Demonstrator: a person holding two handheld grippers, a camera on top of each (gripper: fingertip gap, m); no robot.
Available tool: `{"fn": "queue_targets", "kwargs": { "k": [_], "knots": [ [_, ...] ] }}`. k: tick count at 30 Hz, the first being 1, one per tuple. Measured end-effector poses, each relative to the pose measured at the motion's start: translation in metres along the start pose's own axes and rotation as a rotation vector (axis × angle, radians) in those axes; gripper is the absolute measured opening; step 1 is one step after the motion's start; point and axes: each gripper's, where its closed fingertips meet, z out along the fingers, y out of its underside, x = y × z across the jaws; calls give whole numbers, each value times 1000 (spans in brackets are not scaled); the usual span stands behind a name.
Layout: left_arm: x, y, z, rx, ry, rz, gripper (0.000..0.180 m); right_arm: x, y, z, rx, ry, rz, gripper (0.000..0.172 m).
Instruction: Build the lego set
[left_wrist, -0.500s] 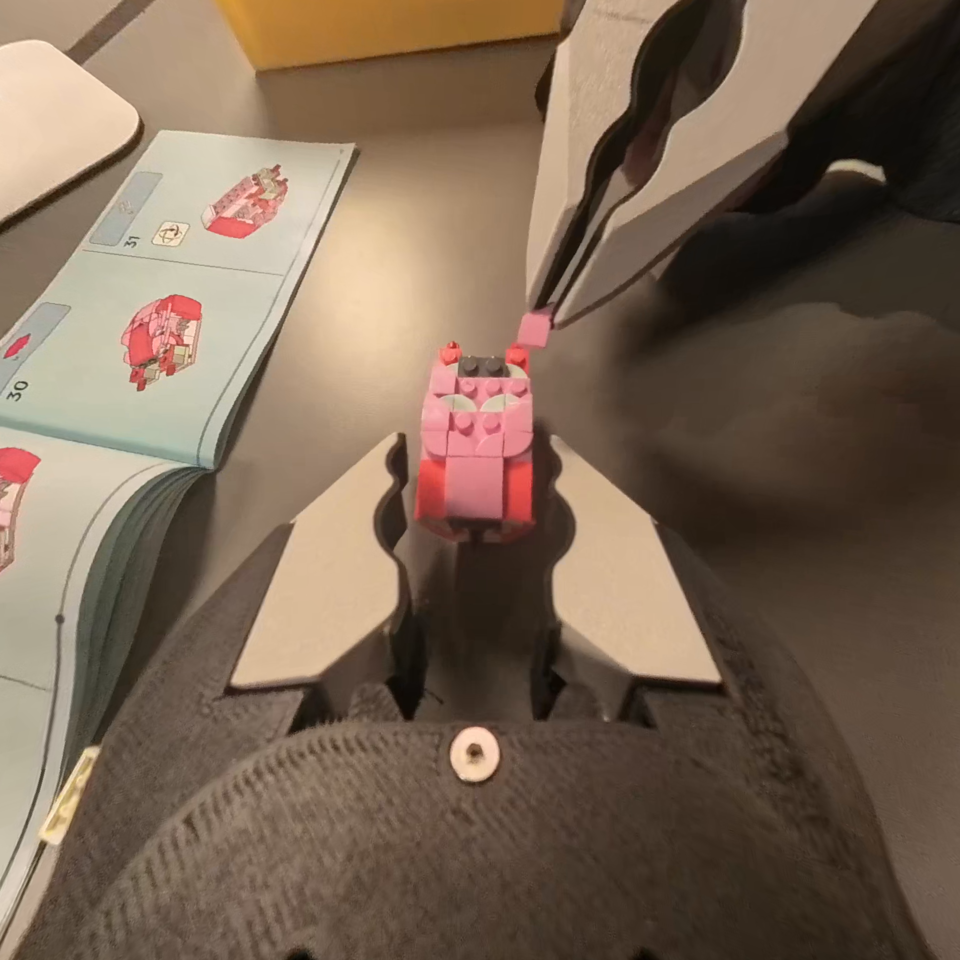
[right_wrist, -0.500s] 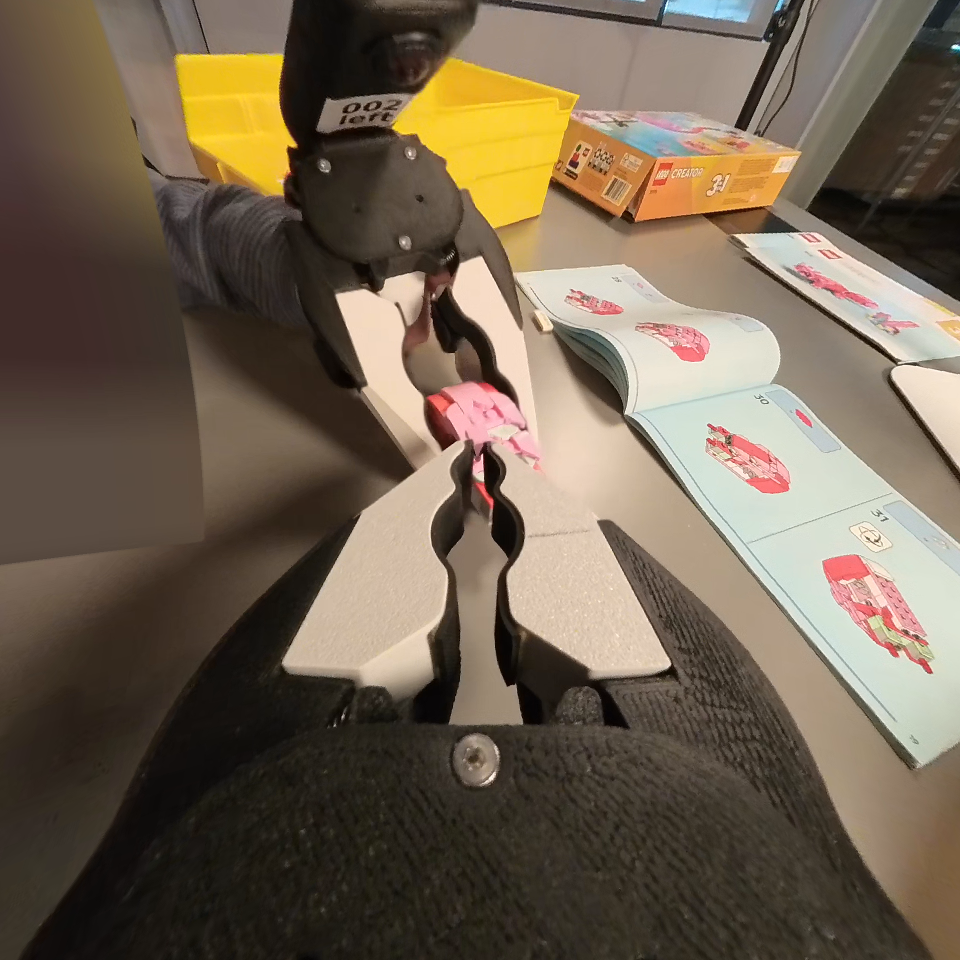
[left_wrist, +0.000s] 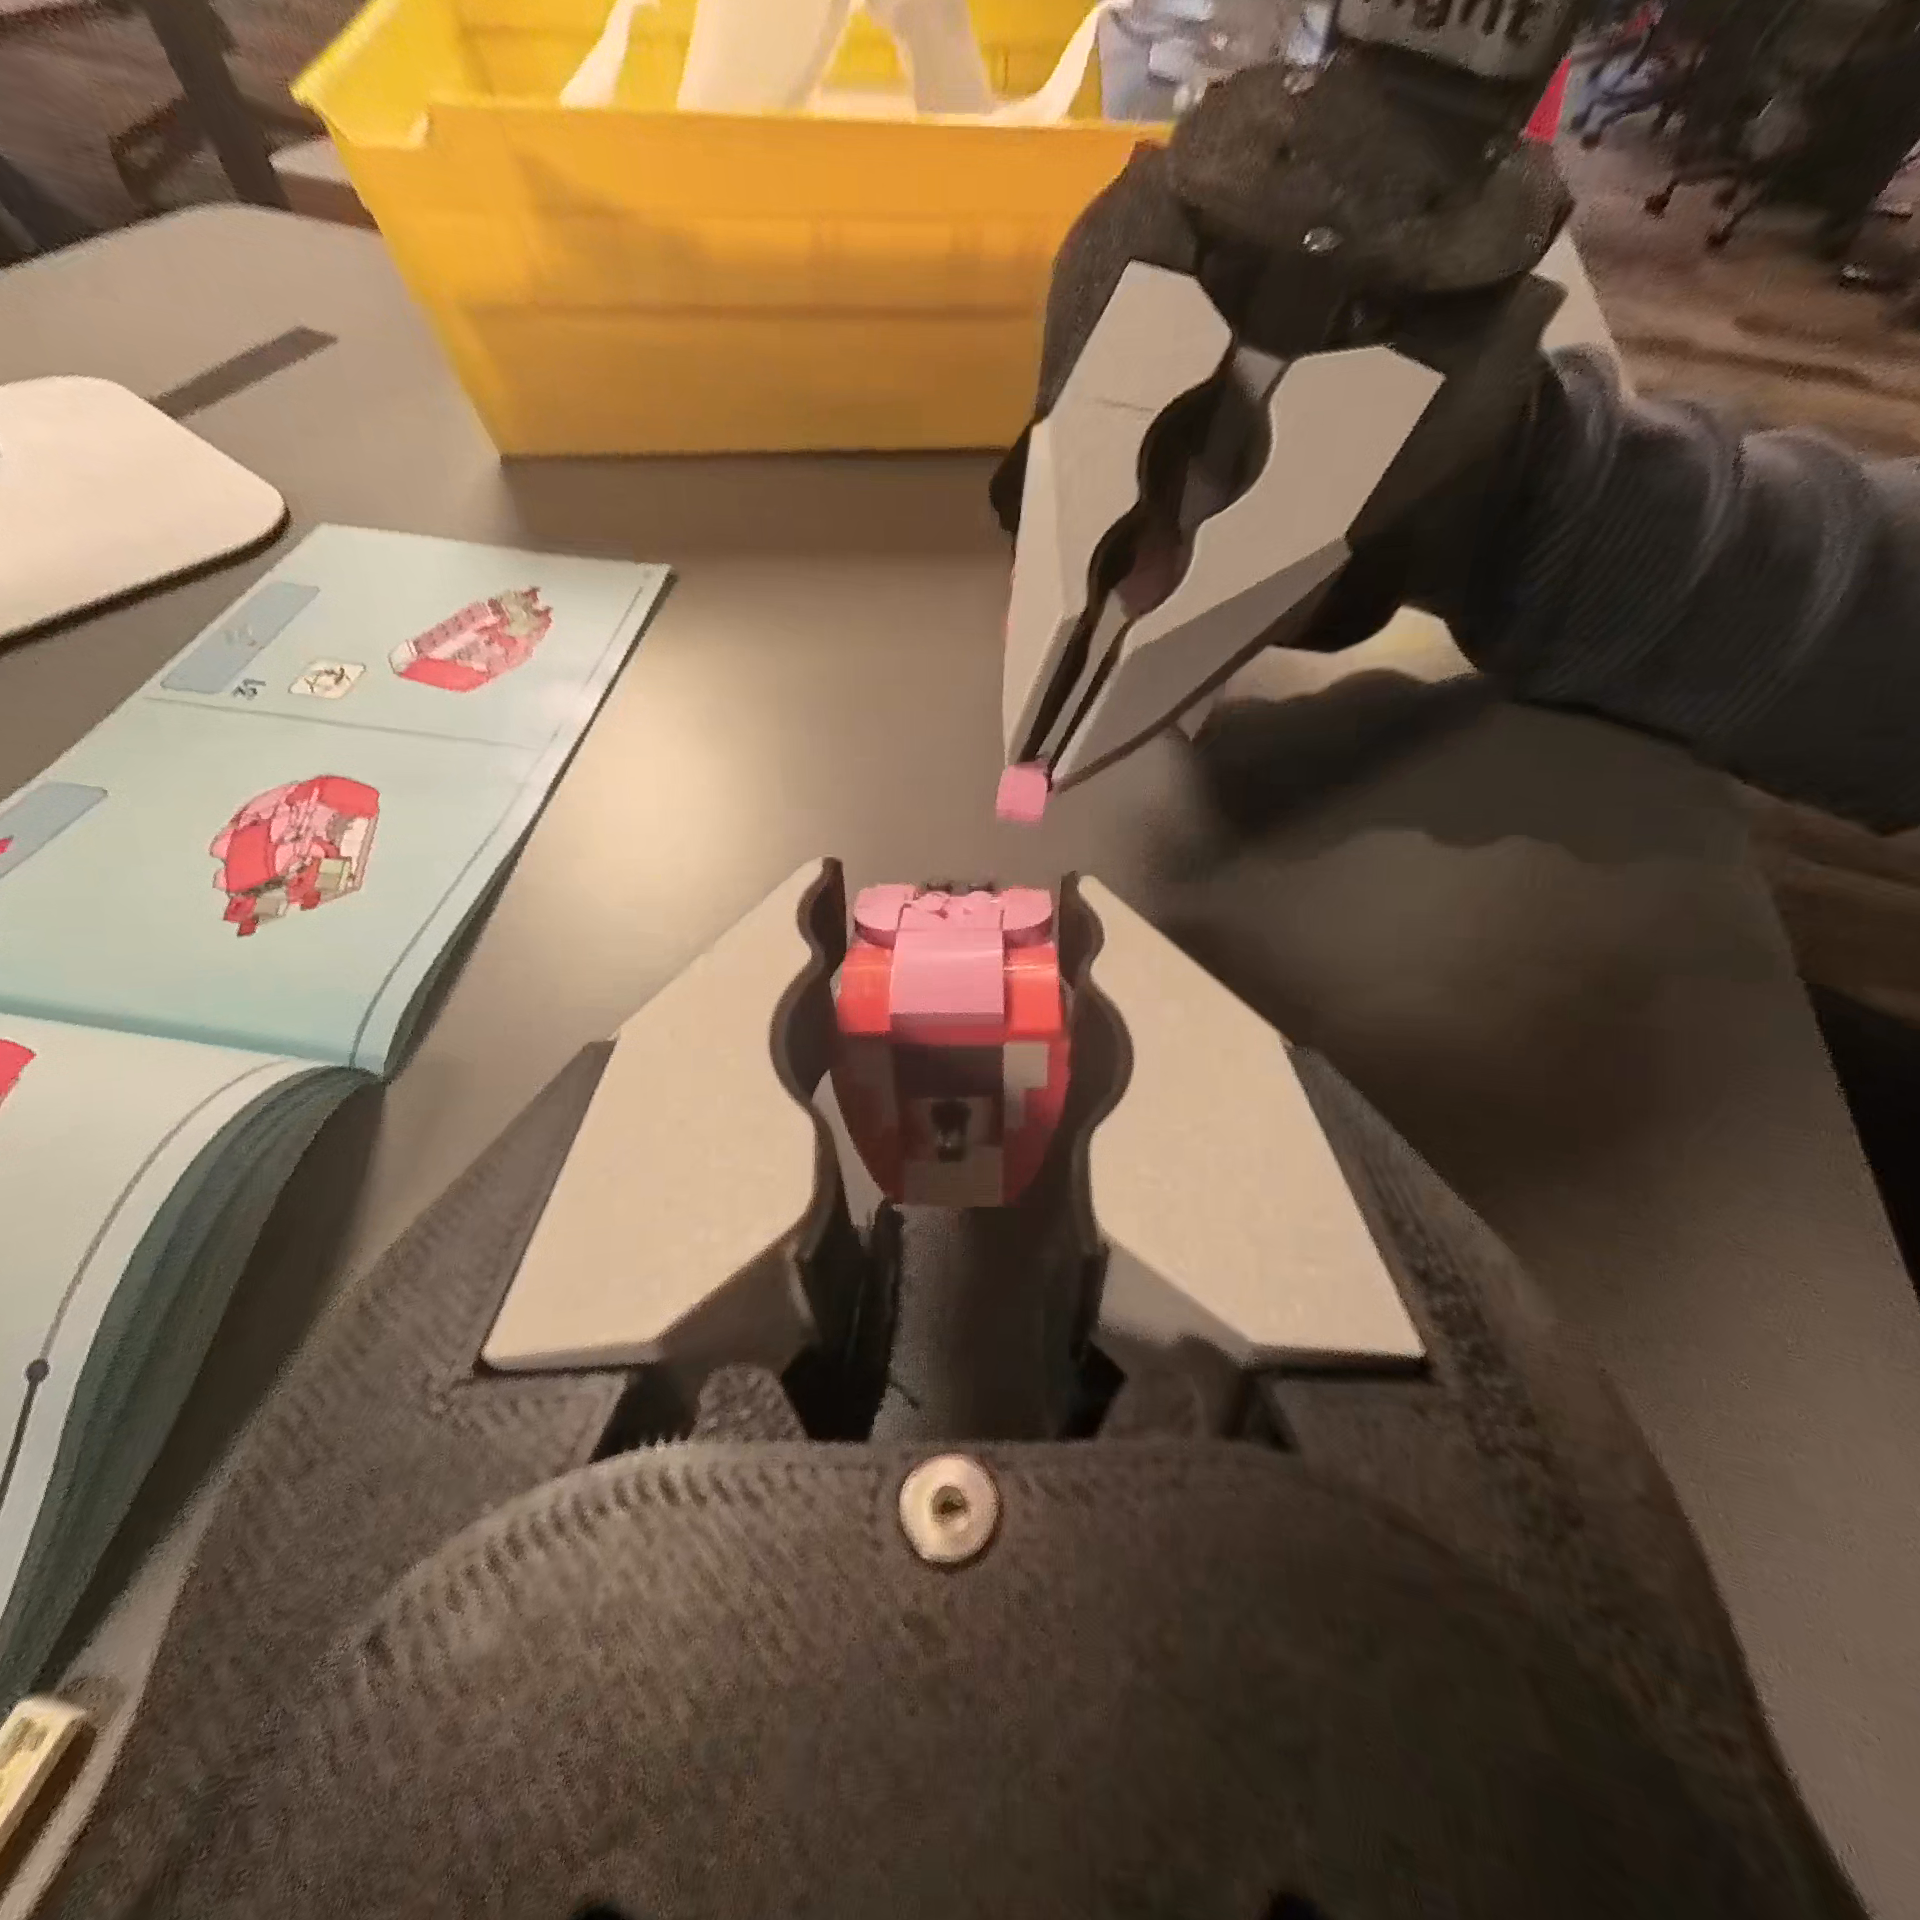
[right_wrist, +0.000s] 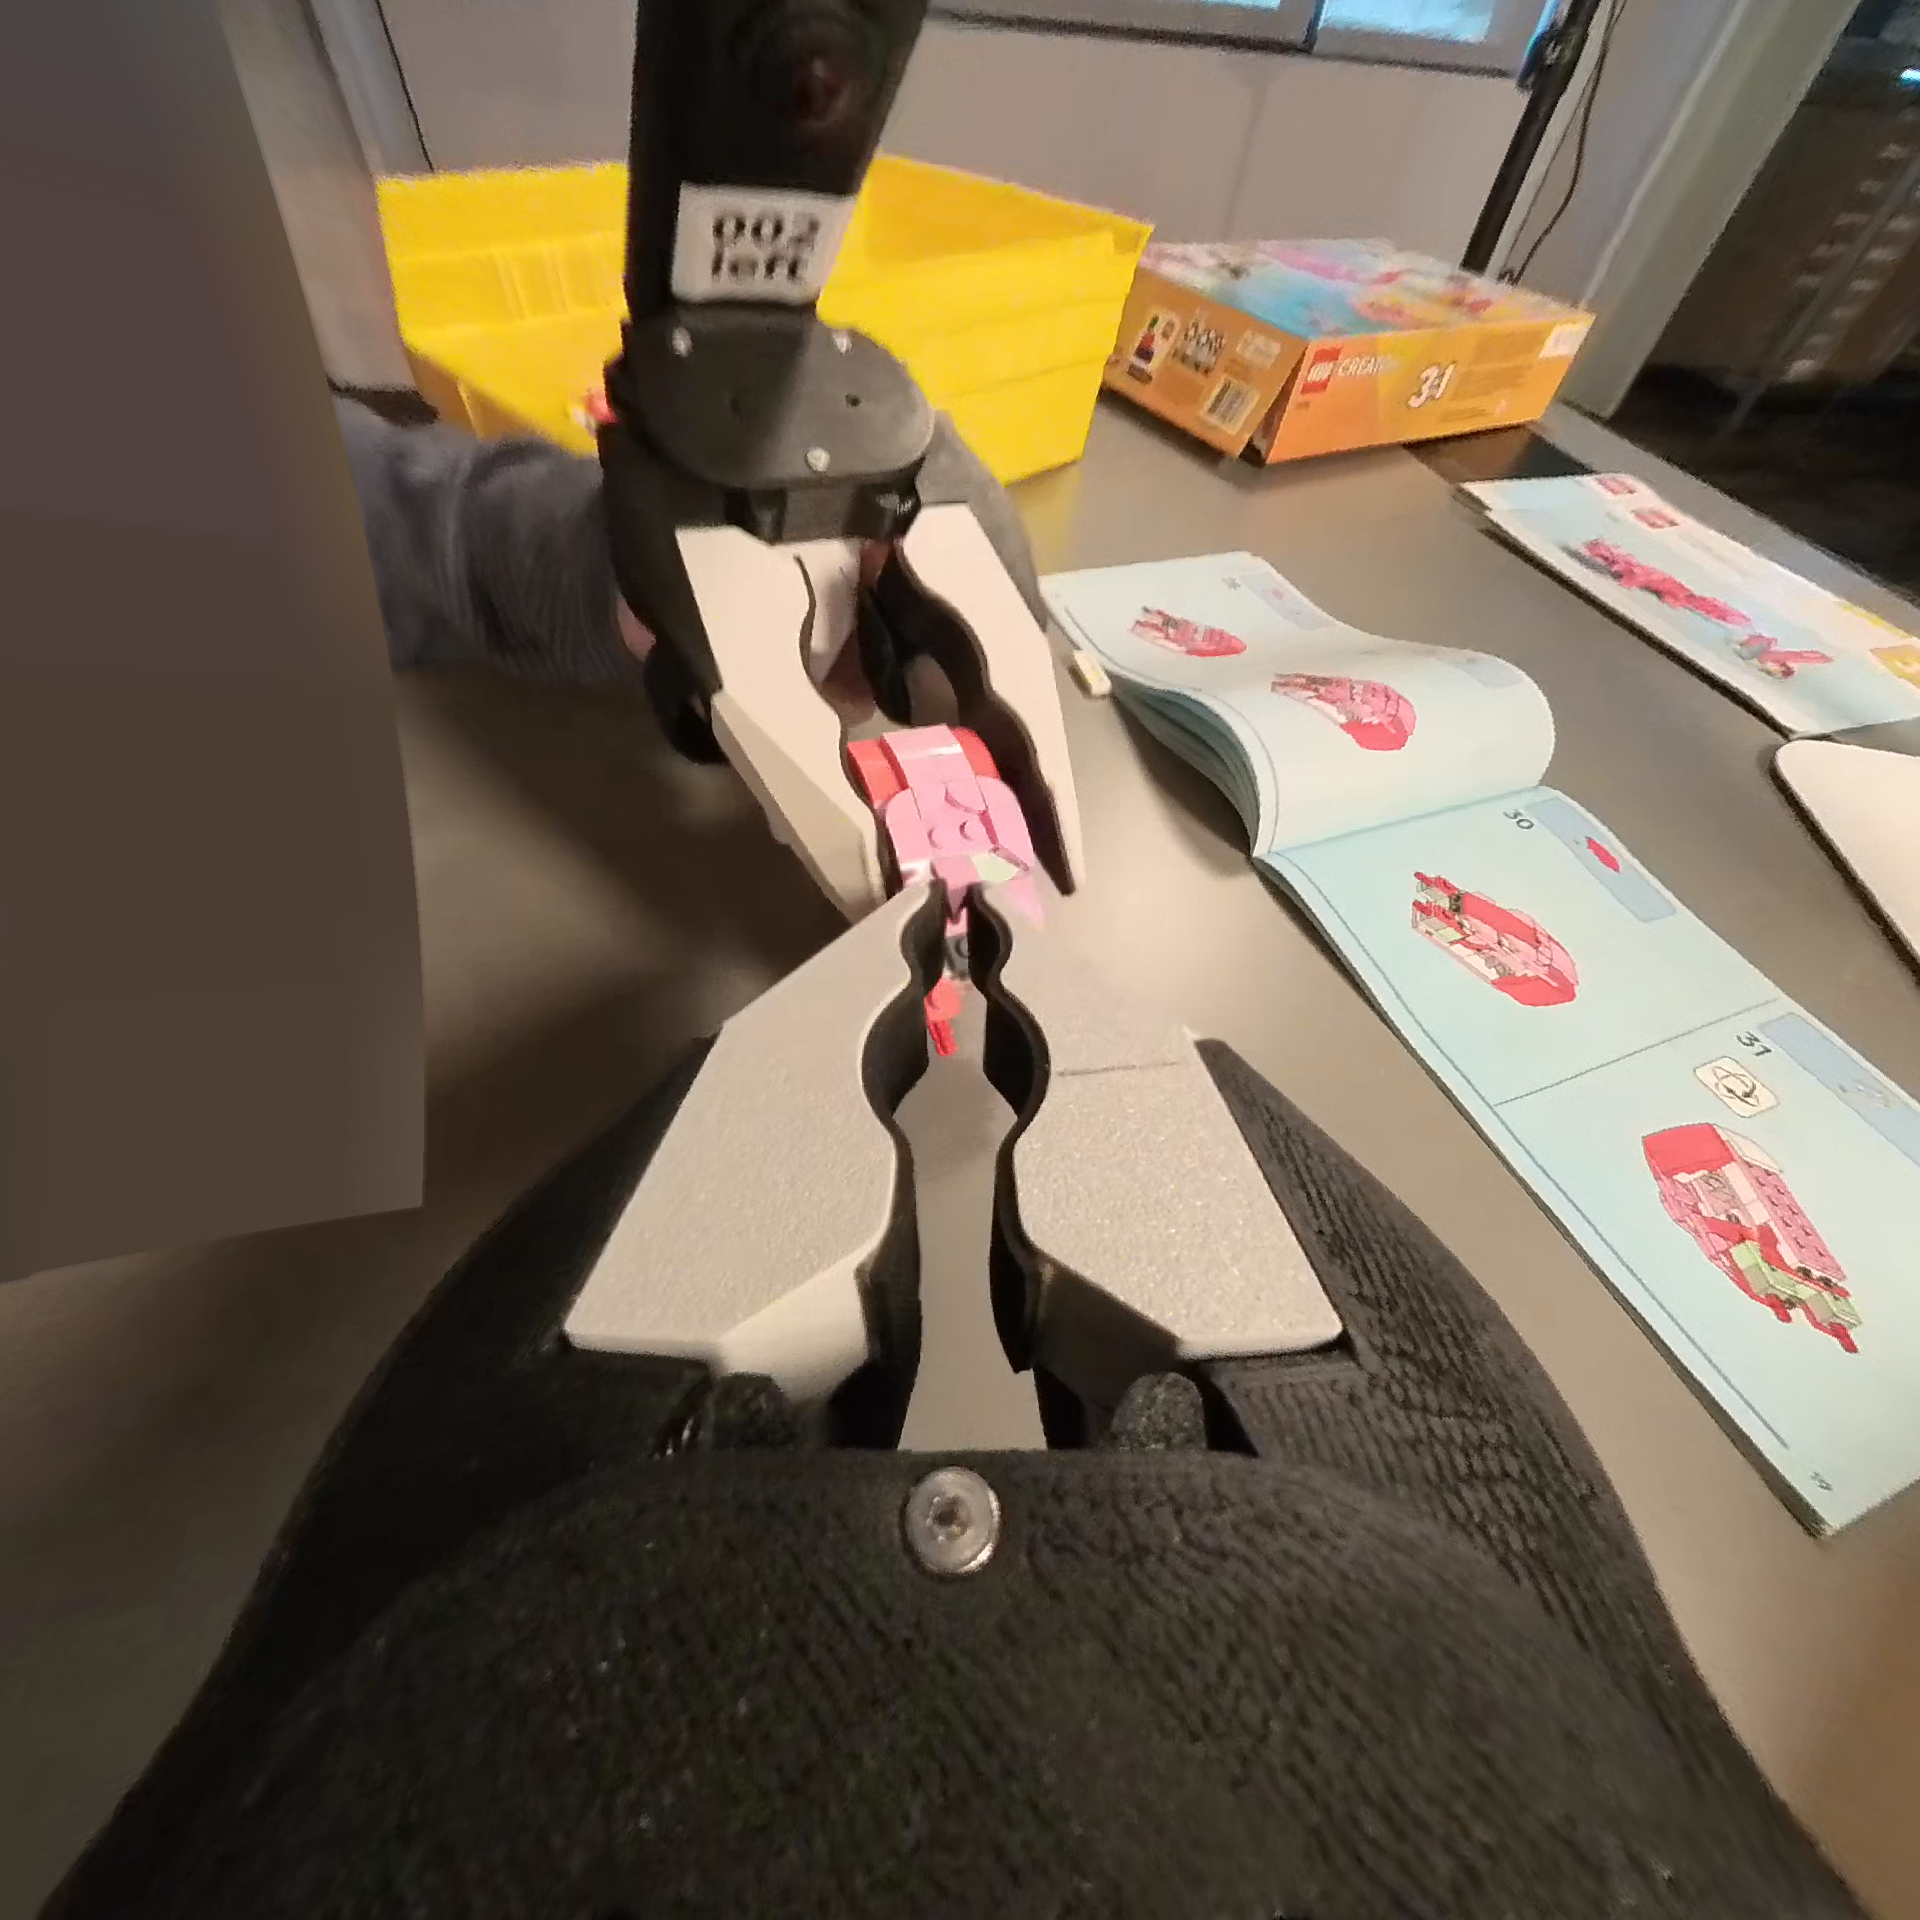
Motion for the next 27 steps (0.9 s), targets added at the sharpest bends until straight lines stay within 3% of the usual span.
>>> {"fn": "queue_targets", "kwargs": {
  "k": [3,13,17,19,24,27],
  "knots": [
    [0,-2,-1,14,-1,0,41,2,-12,-7,66,-6,36,1],
    [1,37,4,-236,-22,65,43,4,-2,-3,53,-14,70,1],
    [0,52,0,-324,-34,56,74,2,1,0,47,-29,77,1],
    [0,52,-4,-315,-13,21,71,3,1,0,48,-31,80,1],
    [-2,50,-6,-296,-21,7,43,4,2,-1,56,-34,91,1],
    [-2,52,-5,-308,-32,32,41,4,1,-1,57,-36,93,1]
  ]
}}
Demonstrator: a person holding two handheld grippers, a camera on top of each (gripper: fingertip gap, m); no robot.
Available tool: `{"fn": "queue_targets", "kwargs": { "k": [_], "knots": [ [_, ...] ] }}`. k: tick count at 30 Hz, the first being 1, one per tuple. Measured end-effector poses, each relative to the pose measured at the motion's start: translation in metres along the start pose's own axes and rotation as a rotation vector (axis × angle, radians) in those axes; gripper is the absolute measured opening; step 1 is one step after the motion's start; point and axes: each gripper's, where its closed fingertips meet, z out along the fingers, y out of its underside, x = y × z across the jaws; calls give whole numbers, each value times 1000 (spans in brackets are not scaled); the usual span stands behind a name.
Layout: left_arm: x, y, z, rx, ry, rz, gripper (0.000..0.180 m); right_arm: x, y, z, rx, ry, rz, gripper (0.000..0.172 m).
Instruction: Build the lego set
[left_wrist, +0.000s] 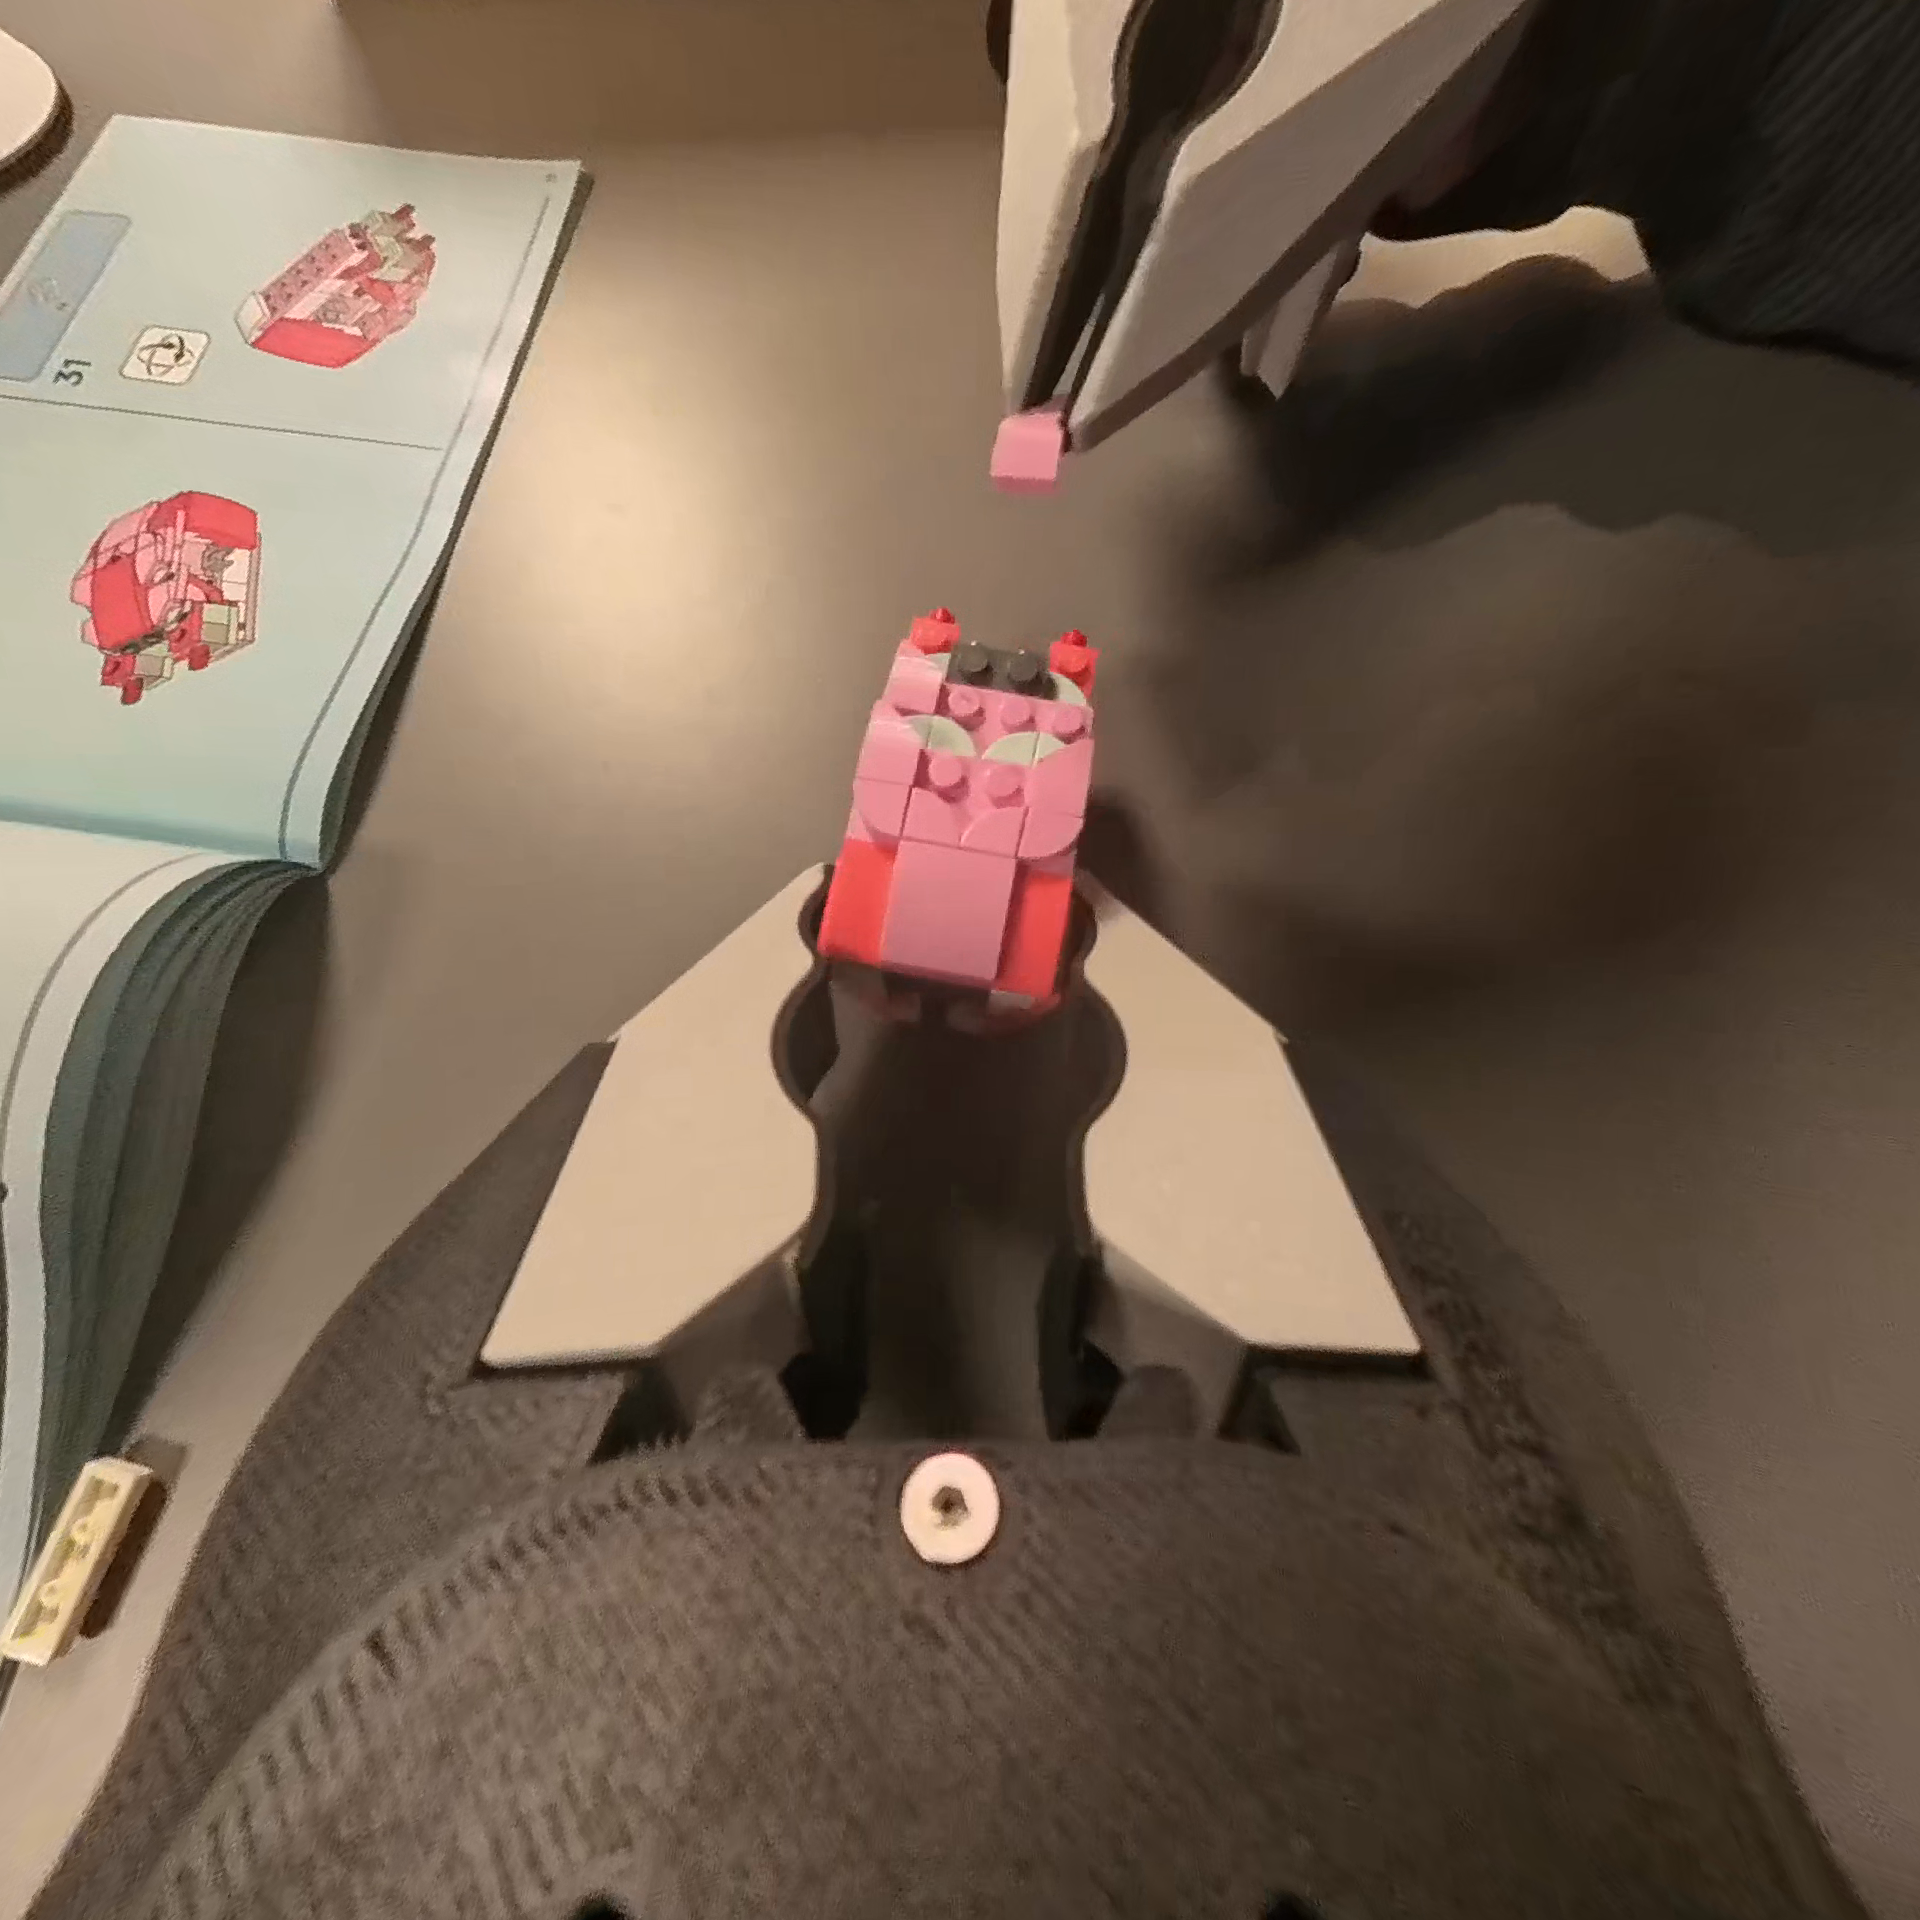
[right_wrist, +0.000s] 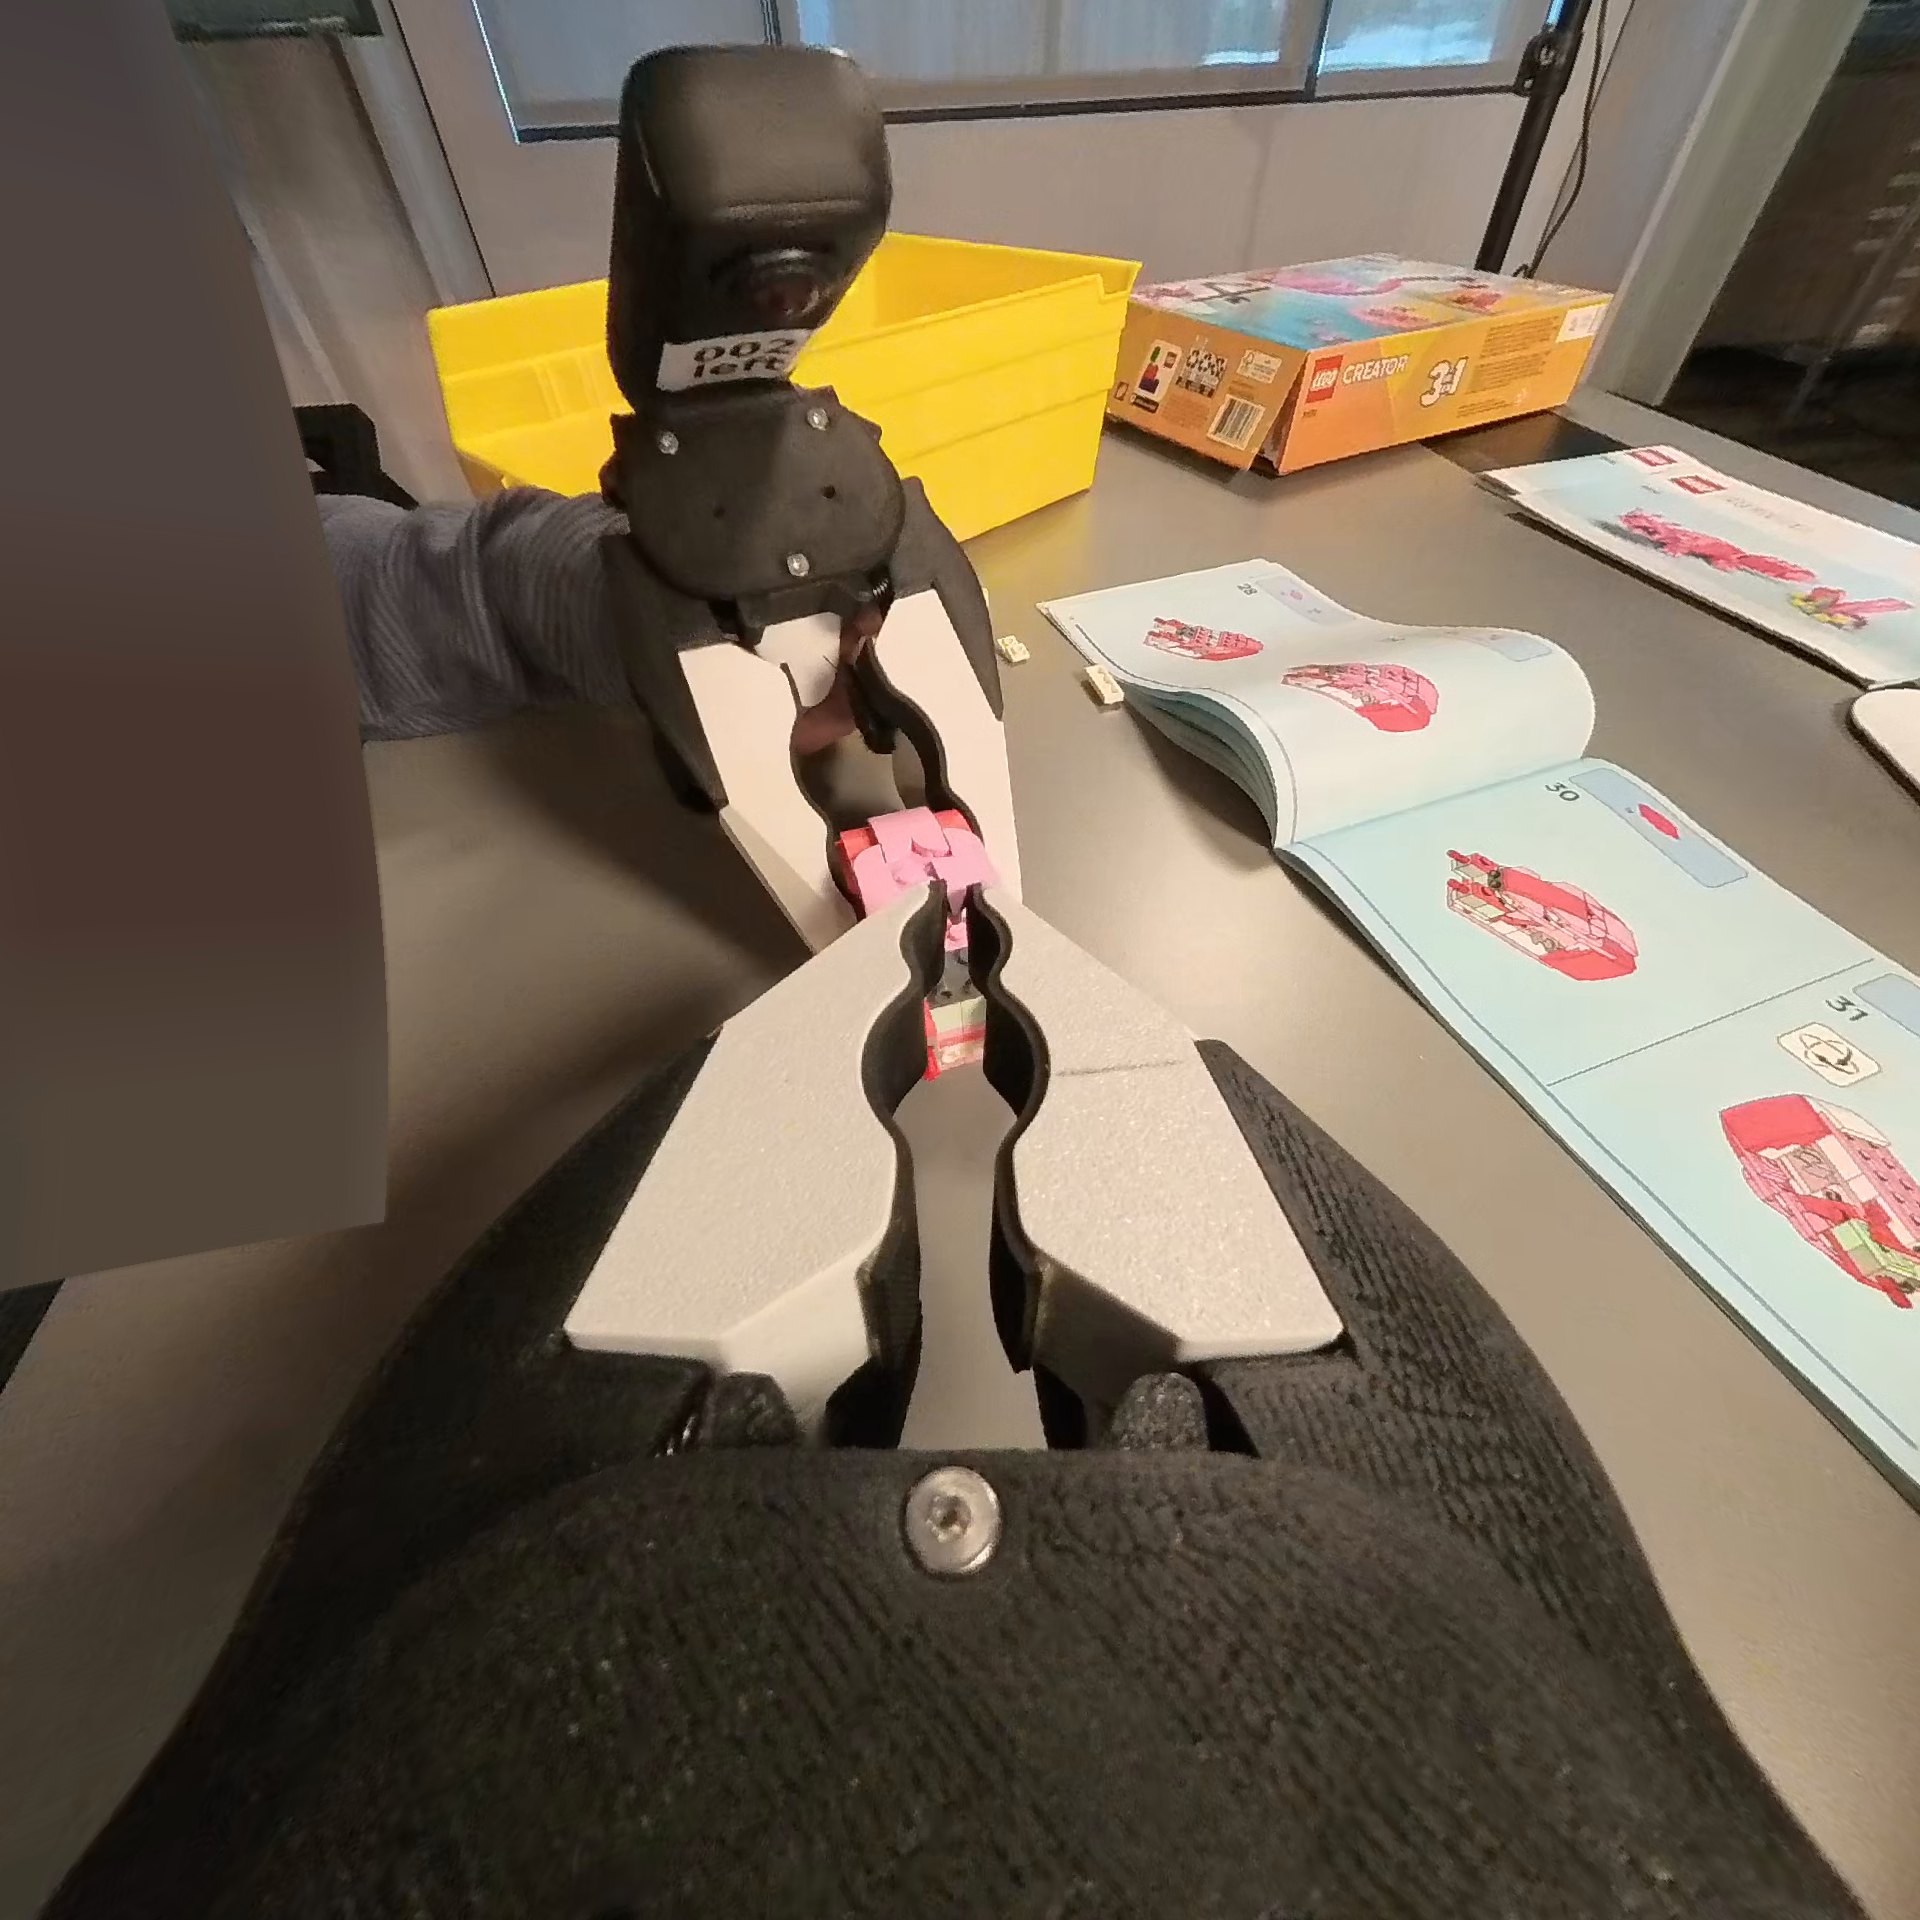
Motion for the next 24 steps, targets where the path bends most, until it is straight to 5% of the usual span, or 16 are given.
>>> {"fn": "queue_targets", "kwargs": {
  "k": [24],
  "knots": [
    [5,-61,-23,399,-22,-10,39,-13,-30,-5,-180,48,-183,1]
  ]
}}
